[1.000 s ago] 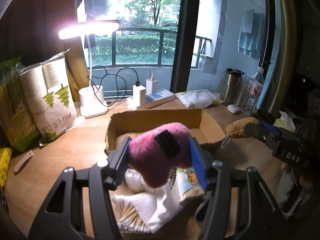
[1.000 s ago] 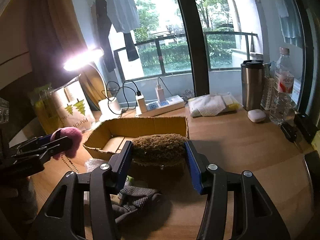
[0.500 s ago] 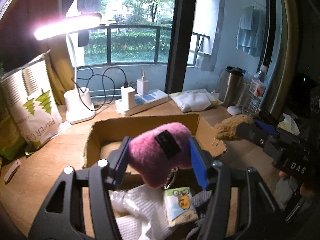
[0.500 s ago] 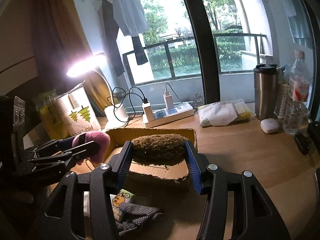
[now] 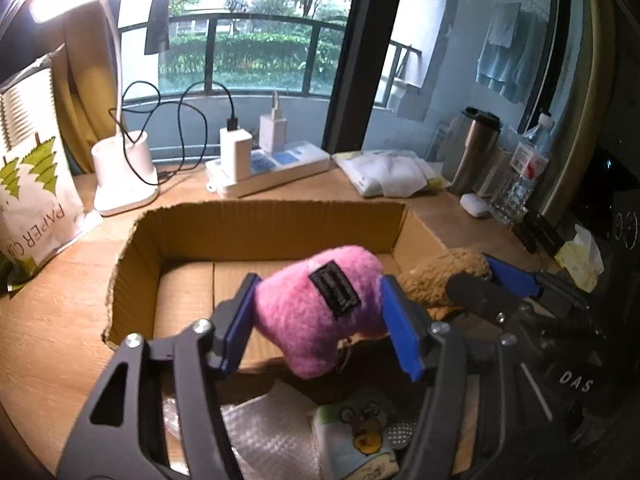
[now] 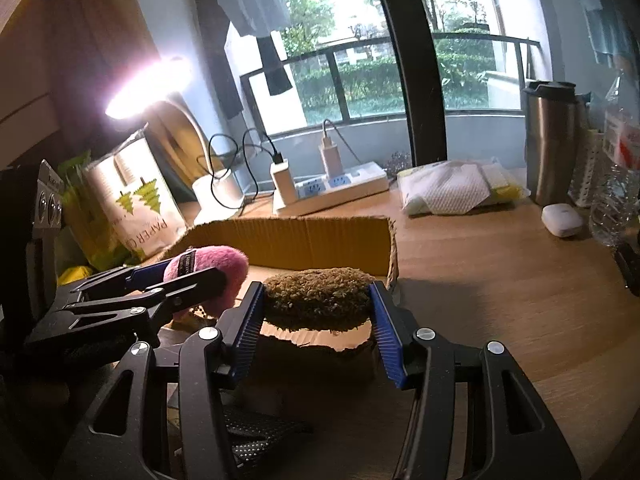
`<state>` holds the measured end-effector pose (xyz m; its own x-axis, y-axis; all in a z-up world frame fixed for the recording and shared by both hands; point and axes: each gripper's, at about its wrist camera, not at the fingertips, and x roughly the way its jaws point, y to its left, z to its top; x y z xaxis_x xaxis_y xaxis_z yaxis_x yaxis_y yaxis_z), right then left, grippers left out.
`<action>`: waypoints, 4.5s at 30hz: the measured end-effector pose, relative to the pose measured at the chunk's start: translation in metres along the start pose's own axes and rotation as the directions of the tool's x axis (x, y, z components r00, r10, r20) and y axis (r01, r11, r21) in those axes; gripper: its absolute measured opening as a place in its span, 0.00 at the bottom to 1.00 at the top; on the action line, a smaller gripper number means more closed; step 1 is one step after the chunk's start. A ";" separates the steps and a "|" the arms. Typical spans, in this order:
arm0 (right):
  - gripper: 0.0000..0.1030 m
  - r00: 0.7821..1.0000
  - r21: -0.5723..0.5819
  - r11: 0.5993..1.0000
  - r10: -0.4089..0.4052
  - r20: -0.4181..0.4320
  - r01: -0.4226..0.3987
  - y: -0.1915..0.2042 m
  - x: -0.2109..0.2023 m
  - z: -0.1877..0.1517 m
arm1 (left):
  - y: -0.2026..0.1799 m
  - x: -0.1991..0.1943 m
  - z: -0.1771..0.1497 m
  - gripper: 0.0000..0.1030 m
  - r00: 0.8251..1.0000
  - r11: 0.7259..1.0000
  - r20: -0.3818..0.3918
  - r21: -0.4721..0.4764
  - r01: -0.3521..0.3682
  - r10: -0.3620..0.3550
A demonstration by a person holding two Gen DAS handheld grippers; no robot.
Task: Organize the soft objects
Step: 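Carry both plushes into the cardboard box and open both tools, then grasp the grey dotted glove with the right tool, then grasp the cartoon tissue pack with the left tool while the right tool holds the glove, then lower the tissue pack and glove into the box and open both tools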
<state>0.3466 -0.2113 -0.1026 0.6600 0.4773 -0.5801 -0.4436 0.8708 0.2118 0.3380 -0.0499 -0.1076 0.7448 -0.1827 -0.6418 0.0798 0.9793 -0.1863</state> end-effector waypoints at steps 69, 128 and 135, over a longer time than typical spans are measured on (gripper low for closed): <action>0.37 0.975 -0.030 0.997 -0.071 -0.212 0.066 0.059 -0.005 -0.095 | 0.033 -0.106 -0.092 0.78 0.997 0.997 0.025 -0.023 -0.075 0.076; 0.35 0.999 0.025 0.999 -0.019 -0.037 0.020 0.013 -0.090 -0.077 | -0.045 -0.083 -0.077 0.49 0.997 0.991 -0.044 0.119 -0.054 0.060; 0.35 1.000 -0.024 1.000 -0.006 -0.030 0.005 0.042 -0.083 -0.064 | -0.022 -0.103 -0.072 0.49 0.999 0.995 0.001 0.090 -0.045 0.045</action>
<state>0.2345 -0.2217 -0.0960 0.6440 0.4687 -0.6047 -0.4549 0.8701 0.1899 0.2119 -0.0589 -0.0911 0.7484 -0.1387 -0.6486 0.1057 0.9903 -0.0897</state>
